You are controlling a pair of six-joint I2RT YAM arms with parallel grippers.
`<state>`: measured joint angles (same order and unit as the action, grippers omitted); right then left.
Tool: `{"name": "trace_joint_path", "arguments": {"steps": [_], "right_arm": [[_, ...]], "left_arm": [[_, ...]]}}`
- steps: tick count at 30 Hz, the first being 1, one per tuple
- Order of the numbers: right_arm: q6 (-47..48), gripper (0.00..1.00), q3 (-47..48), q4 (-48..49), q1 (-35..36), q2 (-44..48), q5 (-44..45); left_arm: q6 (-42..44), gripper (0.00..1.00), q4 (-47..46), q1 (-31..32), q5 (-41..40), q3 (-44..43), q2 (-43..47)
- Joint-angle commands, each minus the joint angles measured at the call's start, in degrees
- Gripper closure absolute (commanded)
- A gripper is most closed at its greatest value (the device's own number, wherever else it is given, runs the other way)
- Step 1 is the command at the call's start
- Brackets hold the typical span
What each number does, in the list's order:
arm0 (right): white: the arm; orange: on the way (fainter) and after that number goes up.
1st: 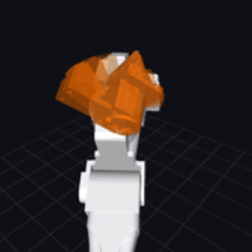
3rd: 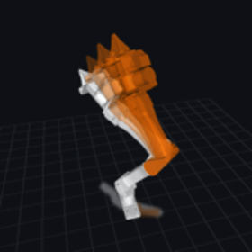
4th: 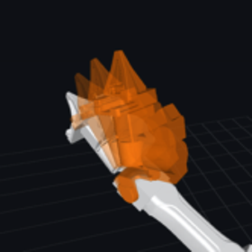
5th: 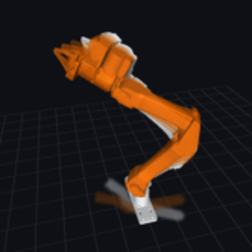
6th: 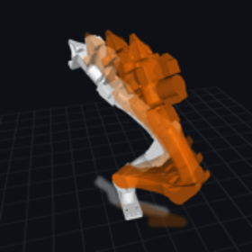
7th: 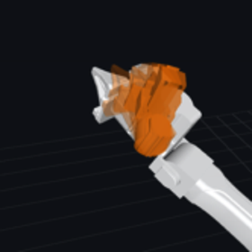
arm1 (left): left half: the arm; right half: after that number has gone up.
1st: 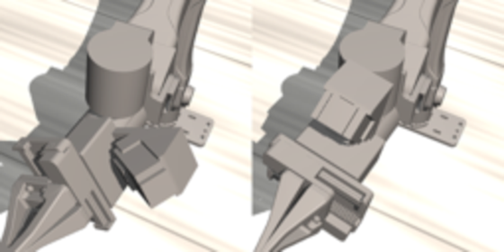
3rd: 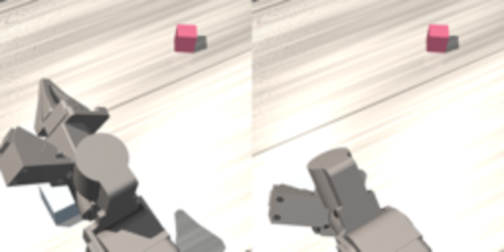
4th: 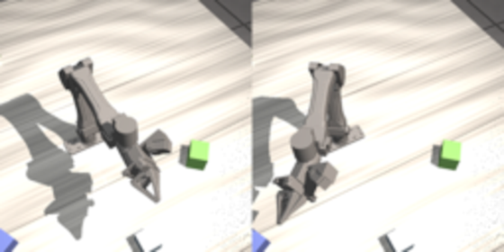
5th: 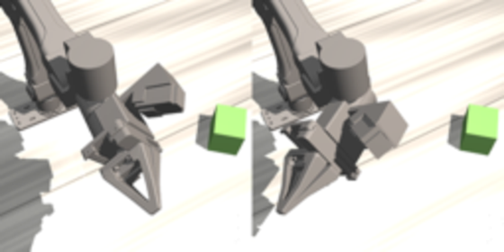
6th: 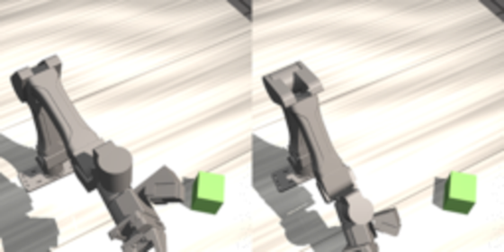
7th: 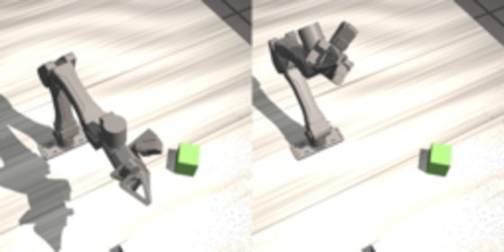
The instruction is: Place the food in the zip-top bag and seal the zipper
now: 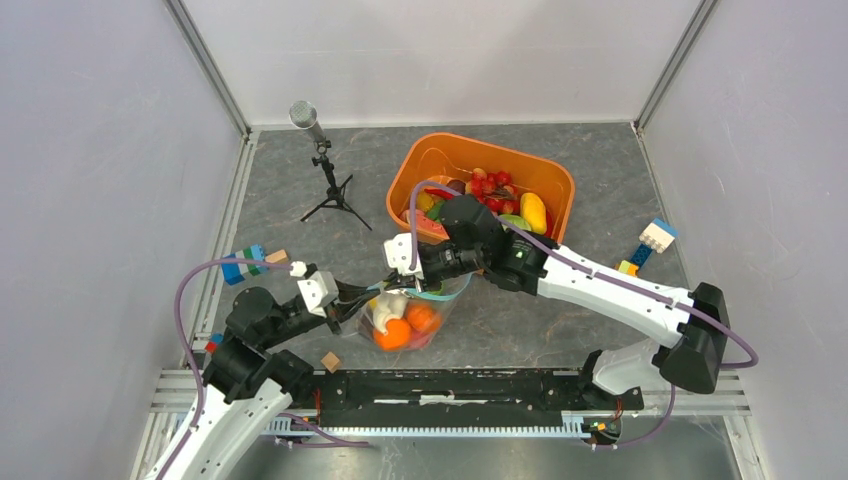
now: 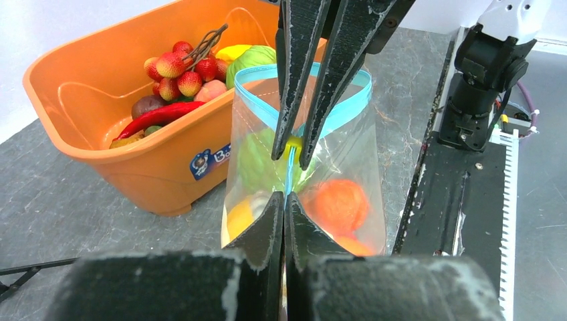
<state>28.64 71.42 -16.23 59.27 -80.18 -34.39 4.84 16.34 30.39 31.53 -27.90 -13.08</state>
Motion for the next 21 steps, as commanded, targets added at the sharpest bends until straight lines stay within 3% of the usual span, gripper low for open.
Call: {"name": "trace_joint_path", "arguments": {"steps": [1, 10, 11, 12, 13, 19, 21], "right_arm": [[1.80, 1.00, 0.56, -4.54, -0.85, 3.72, 4.82], [0.62, 1.00, -3.23, -3.58, -2.75, 7.79, 4.98], [0.21, 1.00, -3.37, -2.89, -2.76, 7.92, 3.83], [-0.43, 1.00, -3.40, -2.31, -2.72, 7.77, 2.82], [-0.81, 1.00, -3.27, -1.98, -2.71, 7.52, 2.13], [-1.00, 1.00, -1.76, -2.23, -2.72, 5.63, -0.06], [-0.96, 1.00, -1.72, -2.10, -2.75, 5.71, -0.15]], "left_arm": [[2.50, 0.98, -1.32, -0.33, -2.06, -1.62, 1.86], [1.71, 0.97, -2.28, -0.33, -1.91, -1.30, 2.45], [1.10, 0.89, -3.12, -0.33, -1.07, -1.28, 2.18], [0.42, 0.75, -4.35, -0.33, 0.28, -1.19, 1.57], [-0.32, 0.69, -5.56, -0.33, 1.61, -1.17, 0.77], [-0.82, 0.52, -8.86, -0.31, 9.65, -3.13, -4.65], [0.15, 0.52, -8.27, -0.31, 11.09, -3.62, -6.19]]}}
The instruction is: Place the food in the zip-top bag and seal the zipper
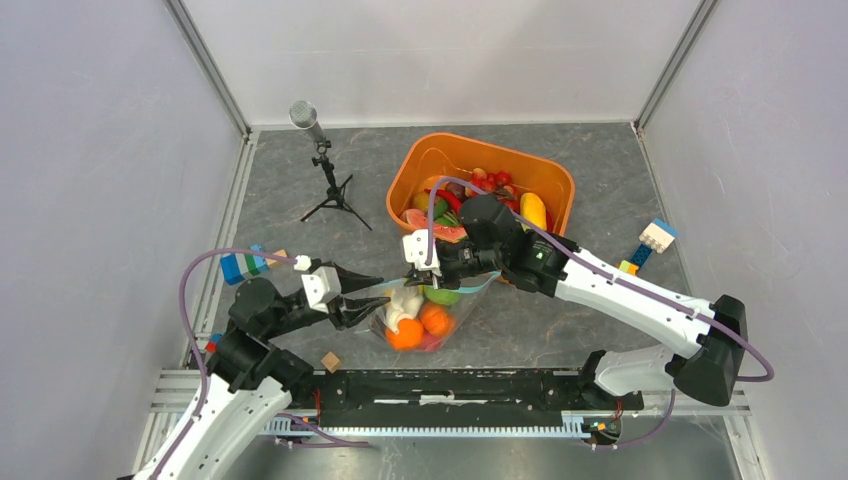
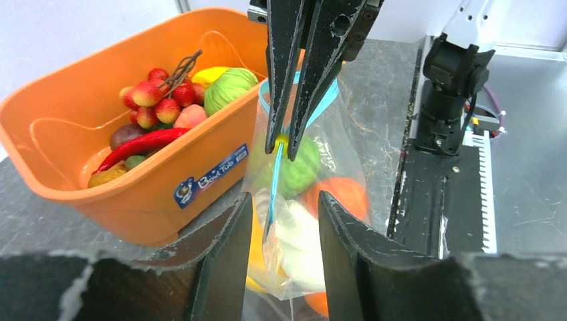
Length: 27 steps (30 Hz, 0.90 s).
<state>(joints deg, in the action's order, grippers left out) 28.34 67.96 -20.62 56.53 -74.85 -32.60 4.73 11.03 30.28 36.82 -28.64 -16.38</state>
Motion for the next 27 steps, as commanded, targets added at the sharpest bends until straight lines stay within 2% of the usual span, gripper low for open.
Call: {"name": "trace_joint_path", "arguments": {"steps": [1, 2, 7, 8, 16, 27], "right_arm": [[-0.66, 1.00, 1.73, 2.37, 0.03, 0.39, -1.96], [-0.65, 1.00, 1.73, 2.34, 0.04, 0.44, -1.94], [-0.27, 1.00, 0.74, 1.92, 0.05, 1.26, -1.26], [-0.08, 1.00, 0.28, 1.77, 0.03, 1.63, -0.52], [0.68, 1.00, -3.02, 0.17, -0.57, 5.25, 6.50], [0.52, 1.00, -7.39, -1.90, -5.42, 10.56, 8.25]], "left_arm": [[0.87, 0.53, -2.05, -0.22, 5.89, -3.17, -3.66], [1.19, 0.56, -1.53, -0.22, 5.60, -3.48, -4.25], [2.00, 0.93, -1.25, -0.22, 2.43, -3.78, -4.97], [2.08, 0.97, -1.01, -0.20, 1.13, -3.80, -4.68], [2.36, 0.98, 1.74, -0.22, -9.33, -1.80, 3.23], [4.04, 0.98, 6.39, -0.22, -13.21, -2.29, 6.49]]}}
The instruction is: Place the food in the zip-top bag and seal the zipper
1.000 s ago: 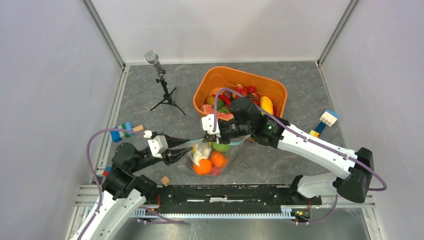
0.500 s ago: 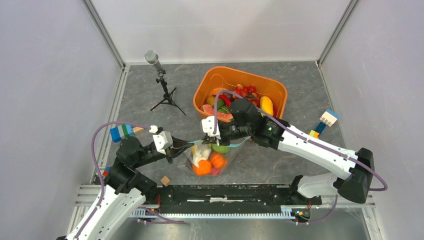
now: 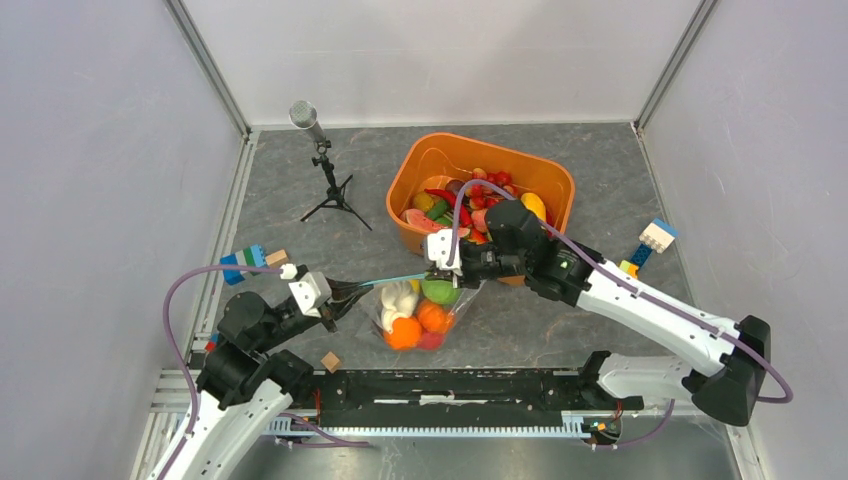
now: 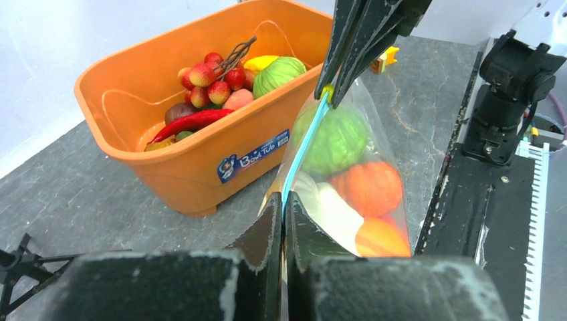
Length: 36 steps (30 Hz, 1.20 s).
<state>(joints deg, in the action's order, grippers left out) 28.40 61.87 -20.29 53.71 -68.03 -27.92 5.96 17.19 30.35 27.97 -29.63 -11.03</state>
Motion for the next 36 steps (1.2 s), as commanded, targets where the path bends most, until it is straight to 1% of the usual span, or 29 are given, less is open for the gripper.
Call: {"name": "trace_joint_path", "arguments": {"steps": [1, 9, 13, 22, 36], "right_arm": [[0.74, 1.00, -1.64, -2.75, -3.14, 4.30, 3.58], [0.91, 1.00, -6.03, -4.00, -8.29, 9.76, 2.76], [1.23, 1.00, -6.58, -5.47, -10.04, 10.79, 2.99], [1.79, 1.00, -7.64, -8.39, -13.12, 12.57, 6.46], [2.79, 1.00, -8.54, -11.41, -16.34, 14.58, 8.34]], "left_arm": [[3.02, 0.98, 0.45, -0.29, -4.57, -1.39, 1.19], [2.57, 0.98, 1.00, -0.29, -5.47, -1.02, 1.79], [2.66, 0.98, 1.00, -0.29, -5.64, -1.18, 1.80], [2.88, 0.98, 1.50, -0.27, -6.32, -1.74, 1.97], [4.21, 0.98, 3.25, -0.29, -7.35, -2.19, 2.06]]}}
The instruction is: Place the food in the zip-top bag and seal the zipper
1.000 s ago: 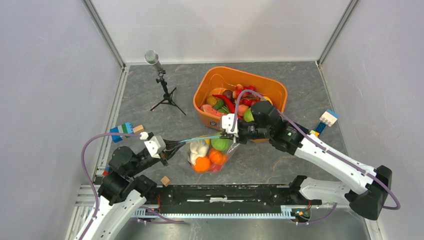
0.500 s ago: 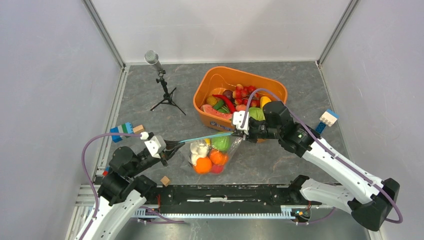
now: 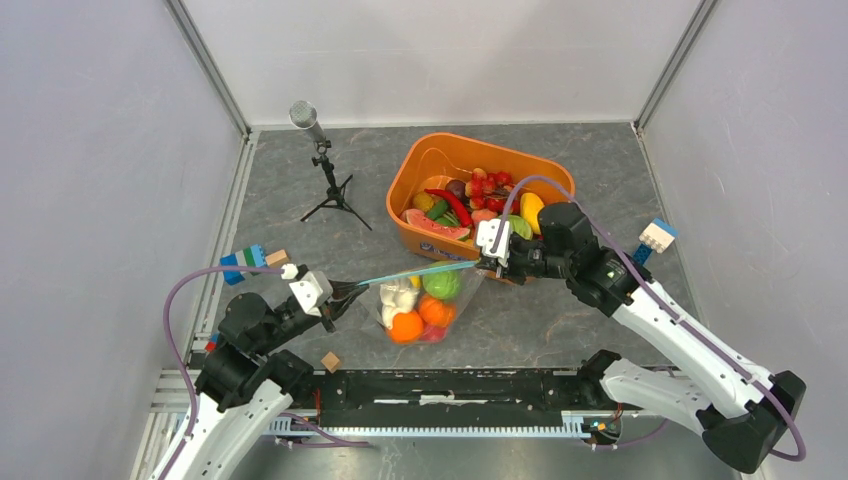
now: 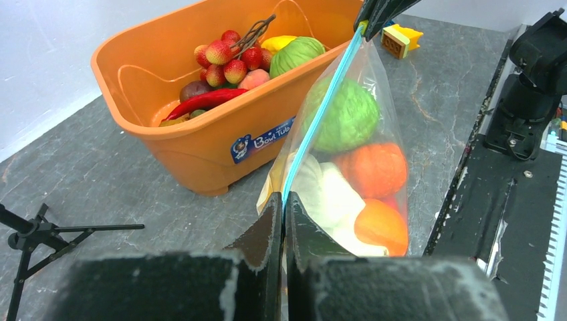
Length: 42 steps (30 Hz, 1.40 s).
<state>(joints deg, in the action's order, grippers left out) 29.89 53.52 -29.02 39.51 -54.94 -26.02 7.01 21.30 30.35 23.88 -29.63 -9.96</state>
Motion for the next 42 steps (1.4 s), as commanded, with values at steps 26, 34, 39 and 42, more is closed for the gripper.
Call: {"name": "trace_joint_path", "arguments": {"steps": [26, 34, 39, 42], "right_arm": [[-2.77, 1.00, 0.76, 4.38, -4.18, 0.22, 4.20], [-11.18, 0.99, 7.76, 13.52, -4.17, -5.49, 1.71], [-14.21, 1.00, 13.27, 16.52, -4.18, -9.54, -3.12], [-11.59, 0.98, 10.72, 15.46, -4.13, -9.14, -17.39]], "left_arm": [[-0.96, 0.24, -4.75, -0.27, -3.50, -1.29, -0.45], [-5.89, 0.00, -6.49, -0.29, -13.46, -3.09, 0.75], [-20.31, 0.00, -2.85, -0.29, -29.60, -7.65, -2.52], [-25.31, 0.00, 2.61, -0.29, -35.10, -12.67, -5.48]]}}
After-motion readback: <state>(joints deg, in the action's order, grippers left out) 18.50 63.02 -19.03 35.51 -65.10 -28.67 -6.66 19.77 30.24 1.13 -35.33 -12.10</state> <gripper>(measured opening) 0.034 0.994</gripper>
